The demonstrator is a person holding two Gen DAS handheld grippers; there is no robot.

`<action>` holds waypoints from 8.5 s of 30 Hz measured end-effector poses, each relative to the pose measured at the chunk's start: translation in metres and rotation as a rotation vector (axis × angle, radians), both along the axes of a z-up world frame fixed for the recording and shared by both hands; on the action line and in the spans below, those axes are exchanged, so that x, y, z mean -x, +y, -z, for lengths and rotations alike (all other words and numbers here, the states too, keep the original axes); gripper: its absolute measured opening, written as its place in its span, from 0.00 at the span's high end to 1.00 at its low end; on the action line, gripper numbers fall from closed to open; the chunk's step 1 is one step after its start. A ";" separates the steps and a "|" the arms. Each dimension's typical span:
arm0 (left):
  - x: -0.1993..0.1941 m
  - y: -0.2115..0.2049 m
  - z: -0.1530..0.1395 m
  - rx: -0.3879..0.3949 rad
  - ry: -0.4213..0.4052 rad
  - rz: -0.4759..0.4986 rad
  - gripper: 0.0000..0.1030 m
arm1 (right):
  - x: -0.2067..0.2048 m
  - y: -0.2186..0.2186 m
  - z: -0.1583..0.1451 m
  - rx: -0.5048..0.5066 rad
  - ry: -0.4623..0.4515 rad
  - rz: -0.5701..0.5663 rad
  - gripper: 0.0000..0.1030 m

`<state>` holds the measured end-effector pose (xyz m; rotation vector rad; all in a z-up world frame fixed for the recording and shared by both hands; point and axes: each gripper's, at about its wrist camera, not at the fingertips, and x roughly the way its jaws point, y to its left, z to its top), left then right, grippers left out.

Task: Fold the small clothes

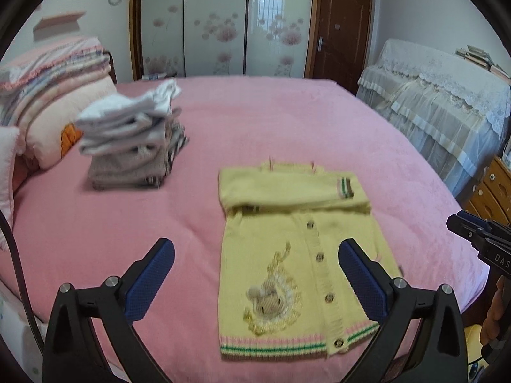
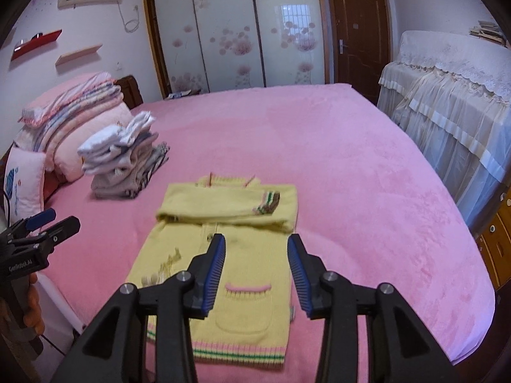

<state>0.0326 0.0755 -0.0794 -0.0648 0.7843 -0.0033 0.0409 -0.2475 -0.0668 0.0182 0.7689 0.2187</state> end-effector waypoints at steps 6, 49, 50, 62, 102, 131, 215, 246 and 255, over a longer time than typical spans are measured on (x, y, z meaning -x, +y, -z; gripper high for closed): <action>0.016 0.015 0.045 -0.017 0.091 -0.015 0.01 | 0.021 0.010 0.042 0.061 0.082 -0.042 0.61; 0.000 0.054 0.179 0.416 0.399 0.074 0.28 | 0.013 -0.027 0.161 -0.085 0.451 -0.103 0.61; 0.000 0.054 0.180 0.431 0.401 0.076 0.28 | 0.014 -0.027 0.162 -0.085 0.453 -0.103 0.61; 0.004 0.063 0.193 0.562 0.433 0.074 0.53 | 0.011 -0.027 0.166 -0.098 0.469 -0.106 0.61; -0.054 0.060 0.091 0.541 0.257 -0.032 0.90 | -0.017 -0.037 0.069 -0.246 0.245 -0.137 0.92; -0.287 0.063 0.135 0.551 0.339 -0.199 0.90 | -0.259 -0.030 0.112 -0.272 0.294 0.026 0.93; -0.311 0.004 0.183 -0.038 0.243 -0.100 0.37 | -0.287 0.021 0.155 0.084 0.253 0.010 0.90; -0.202 -0.002 0.003 0.089 0.082 -0.008 0.06 | -0.175 0.037 0.017 -0.038 0.106 -0.088 0.87; -0.156 0.009 -0.013 0.093 -0.001 -0.049 0.03 | -0.139 0.047 -0.004 -0.107 0.048 -0.122 0.87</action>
